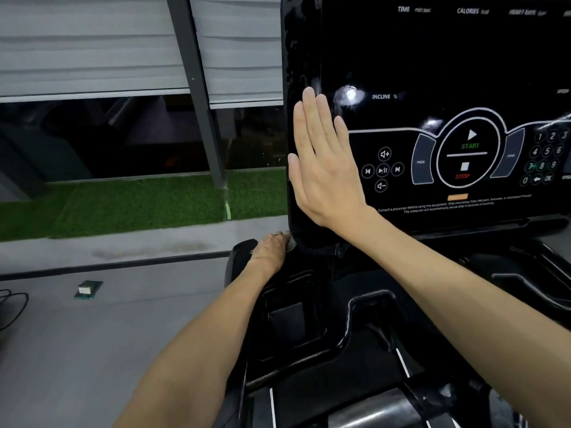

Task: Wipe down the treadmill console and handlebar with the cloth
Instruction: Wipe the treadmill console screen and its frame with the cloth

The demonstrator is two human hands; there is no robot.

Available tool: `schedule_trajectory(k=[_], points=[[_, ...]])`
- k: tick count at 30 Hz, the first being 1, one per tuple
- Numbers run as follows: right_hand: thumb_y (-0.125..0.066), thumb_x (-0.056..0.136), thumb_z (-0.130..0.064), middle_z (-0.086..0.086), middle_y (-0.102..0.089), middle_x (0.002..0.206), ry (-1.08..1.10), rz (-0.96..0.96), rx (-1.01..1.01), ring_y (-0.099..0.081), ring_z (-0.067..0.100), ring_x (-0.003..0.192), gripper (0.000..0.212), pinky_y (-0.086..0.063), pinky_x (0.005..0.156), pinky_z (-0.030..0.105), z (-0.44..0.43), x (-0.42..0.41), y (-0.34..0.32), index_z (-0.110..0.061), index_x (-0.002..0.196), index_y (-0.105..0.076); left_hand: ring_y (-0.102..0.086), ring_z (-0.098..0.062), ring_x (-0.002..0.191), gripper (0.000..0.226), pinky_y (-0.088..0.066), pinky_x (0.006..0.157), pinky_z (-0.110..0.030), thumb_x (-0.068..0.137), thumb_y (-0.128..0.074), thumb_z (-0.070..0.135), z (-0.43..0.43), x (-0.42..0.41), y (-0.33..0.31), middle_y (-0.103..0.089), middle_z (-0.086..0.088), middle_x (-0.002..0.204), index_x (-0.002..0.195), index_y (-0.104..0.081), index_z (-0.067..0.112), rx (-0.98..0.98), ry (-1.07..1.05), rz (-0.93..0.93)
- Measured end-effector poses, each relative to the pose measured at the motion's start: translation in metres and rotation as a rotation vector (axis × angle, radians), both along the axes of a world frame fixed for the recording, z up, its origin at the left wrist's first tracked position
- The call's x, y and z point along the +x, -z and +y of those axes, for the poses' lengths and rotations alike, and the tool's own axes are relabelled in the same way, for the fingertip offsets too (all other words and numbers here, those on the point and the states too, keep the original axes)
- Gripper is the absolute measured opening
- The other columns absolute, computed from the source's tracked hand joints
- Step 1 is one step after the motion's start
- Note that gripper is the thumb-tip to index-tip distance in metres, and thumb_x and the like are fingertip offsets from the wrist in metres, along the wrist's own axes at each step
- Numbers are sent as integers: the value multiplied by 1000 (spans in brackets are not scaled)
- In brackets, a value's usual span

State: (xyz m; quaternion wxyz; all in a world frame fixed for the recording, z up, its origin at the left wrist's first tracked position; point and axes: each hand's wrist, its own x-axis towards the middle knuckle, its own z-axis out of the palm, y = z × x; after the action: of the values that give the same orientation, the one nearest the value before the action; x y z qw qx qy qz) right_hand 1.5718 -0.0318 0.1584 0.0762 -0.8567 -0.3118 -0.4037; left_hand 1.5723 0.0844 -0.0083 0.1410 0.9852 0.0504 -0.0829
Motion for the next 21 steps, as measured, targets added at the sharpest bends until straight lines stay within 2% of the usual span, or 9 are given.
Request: schedule_trajectory(k=[3, 7, 11, 13, 16, 18, 20, 21], points=[[-30, 100, -21, 23, -16, 157, -10, -13, -1, -12, 34, 148, 57, -12, 121, 45, -1, 2, 2, 6, 149, -18, -51, -32, 125, 38, -39, 103, -35, 99, -31, -4, 3, 16, 3, -54, -18, 135, 132, -49, 0, -61, 17, 34], [-31, 100, -21, 24, -18, 156, -11, -33, 8, -15, 35, 147, 57, -11, 121, 43, 1, 2, 2, 6, 148, -20, -48, -33, 126, 37, -35, 104, -35, 100, -31, -1, 3, 10, 6, -51, -17, 138, 135, -46, -2, -37, 8, 20], [-30, 100, -20, 25, -18, 156, 15, -37, 13, -14, 35, 147, 57, -9, 121, 44, 4, 0, 3, 7, 148, -19, -51, -31, 125, 35, -36, 97, -34, 103, -36, 10, 6, -19, 9, -50, -12, 139, 137, -44, 6, -85, 46, -104], [-29, 100, -21, 24, -15, 157, 23, -30, 5, -12, 35, 147, 58, -8, 121, 44, 4, 0, 2, 7, 149, -17, -45, -29, 130, 37, -36, 100, -35, 104, -37, 14, 7, -36, 17, -45, -9, 144, 141, -41, 7, -125, 112, -156], [-29, 100, -21, 24, -13, 158, 30, -22, 2, -9, 35, 148, 58, -5, 121, 44, 4, 0, 1, 6, 149, -15, -24, -26, 145, 49, -18, 117, -27, 105, -34, 18, 3, -61, 26, -25, -12, 158, 152, -24, 5, -124, 192, -212], [-29, 99, -20, 24, -12, 158, 29, -14, 6, -8, 35, 148, 59, -3, 121, 43, 4, 0, 2, 6, 150, -14, -20, -27, 147, 49, -4, 117, -21, 106, -32, 17, -2, -70, 25, -22, -14, 159, 152, -21, 3, -138, 212, -269], [-29, 99, -20, 24, -12, 158, 29, -12, 8, -8, 35, 148, 59, -3, 121, 43, 5, 0, 3, 6, 150, -14, -19, -27, 147, 49, -1, 118, -22, 106, -32, 15, -4, -67, 24, -22, -14, 159, 151, -21, 1, -156, 227, -288], [-30, 99, -20, 25, -12, 158, 30, -11, 8, -8, 35, 148, 59, -3, 121, 44, 6, 1, 4, 6, 150, -14, -21, -27, 146, 48, -5, 120, -25, 105, -32, 15, -5, -62, 24, -25, -14, 158, 151, -23, 2, -178, 228, -276]])
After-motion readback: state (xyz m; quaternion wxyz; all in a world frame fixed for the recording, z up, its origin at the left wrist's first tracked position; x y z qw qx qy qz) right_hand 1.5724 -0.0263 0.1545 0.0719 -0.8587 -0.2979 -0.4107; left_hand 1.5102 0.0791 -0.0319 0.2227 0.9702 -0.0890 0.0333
